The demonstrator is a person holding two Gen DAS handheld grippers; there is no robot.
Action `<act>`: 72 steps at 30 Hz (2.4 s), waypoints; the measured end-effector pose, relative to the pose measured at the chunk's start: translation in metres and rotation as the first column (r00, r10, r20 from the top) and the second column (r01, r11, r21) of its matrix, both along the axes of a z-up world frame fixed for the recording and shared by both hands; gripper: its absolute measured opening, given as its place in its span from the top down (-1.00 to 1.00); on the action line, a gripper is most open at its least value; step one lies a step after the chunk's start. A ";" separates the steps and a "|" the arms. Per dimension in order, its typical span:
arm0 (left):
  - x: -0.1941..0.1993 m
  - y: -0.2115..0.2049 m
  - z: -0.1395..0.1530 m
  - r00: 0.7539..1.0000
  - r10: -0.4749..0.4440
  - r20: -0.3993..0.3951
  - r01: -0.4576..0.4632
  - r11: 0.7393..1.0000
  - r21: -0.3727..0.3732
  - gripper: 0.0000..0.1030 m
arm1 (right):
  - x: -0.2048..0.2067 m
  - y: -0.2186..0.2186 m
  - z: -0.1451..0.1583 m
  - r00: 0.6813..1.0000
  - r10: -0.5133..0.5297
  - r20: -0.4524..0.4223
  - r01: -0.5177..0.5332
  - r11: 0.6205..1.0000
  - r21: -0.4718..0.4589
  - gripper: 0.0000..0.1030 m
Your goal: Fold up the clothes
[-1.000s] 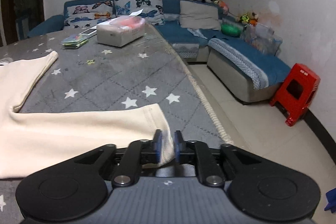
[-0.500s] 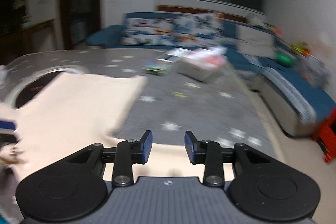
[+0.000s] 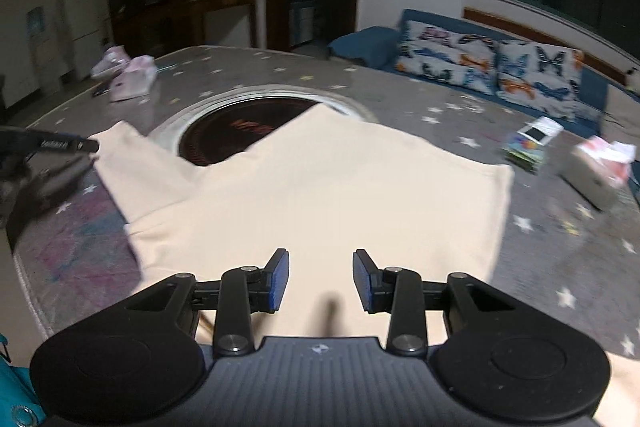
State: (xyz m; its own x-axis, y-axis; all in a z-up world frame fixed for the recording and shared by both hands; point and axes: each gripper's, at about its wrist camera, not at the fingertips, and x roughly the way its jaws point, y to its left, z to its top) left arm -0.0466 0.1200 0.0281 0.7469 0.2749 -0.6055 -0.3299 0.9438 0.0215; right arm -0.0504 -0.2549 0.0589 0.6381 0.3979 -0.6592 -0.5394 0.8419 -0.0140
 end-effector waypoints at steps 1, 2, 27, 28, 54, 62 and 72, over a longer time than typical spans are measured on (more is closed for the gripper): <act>0.002 0.007 -0.002 1.000 0.017 -0.003 -0.017 1.000 0.004 0.17 | 0.000 0.005 -0.001 1.000 0.013 -0.003 -0.013 1.000 0.000 0.32; 0.006 0.012 -0.004 0.999 0.031 -0.009 -0.031 0.999 0.007 0.17 | 0.001 0.011 -0.002 1.000 0.025 -0.006 -0.025 1.000 -0.001 0.31; 0.038 0.027 0.012 0.995 0.005 0.096 -0.005 1.000 0.001 0.91 | -0.001 0.113 -0.032 0.957 0.287 -0.044 -0.289 0.956 -0.059 0.31; 0.040 0.028 0.012 0.995 0.007 0.099 -0.007 1.000 -0.009 0.90 | -0.003 0.114 -0.032 0.956 0.290 -0.035 -0.291 0.954 -0.067 0.31; 0.025 0.041 -0.009 0.995 0.098 0.031 -0.088 0.968 -0.237 0.88 | -0.010 0.107 -0.015 0.960 0.279 -0.022 -0.279 0.960 0.004 0.31; 0.016 -0.003 0.059 0.964 -0.068 0.256 0.134 0.958 -0.252 0.90 | 0.004 0.081 -0.007 0.985 0.171 -0.030 -0.168 0.983 0.069 0.31; 0.009 -0.097 0.114 0.840 -0.362 0.405 0.465 0.865 -0.191 0.90 | 0.014 0.030 0.003 0.999 0.027 -0.036 -0.021 0.985 0.173 0.31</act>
State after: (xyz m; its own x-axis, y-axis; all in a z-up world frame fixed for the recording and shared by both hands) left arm -0.0375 0.0226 0.1417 0.9253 -0.2435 -0.2909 0.1555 0.9429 -0.2946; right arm -0.0365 -0.2251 0.0624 0.6029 0.5227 -0.6027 -0.5570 0.8167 0.1510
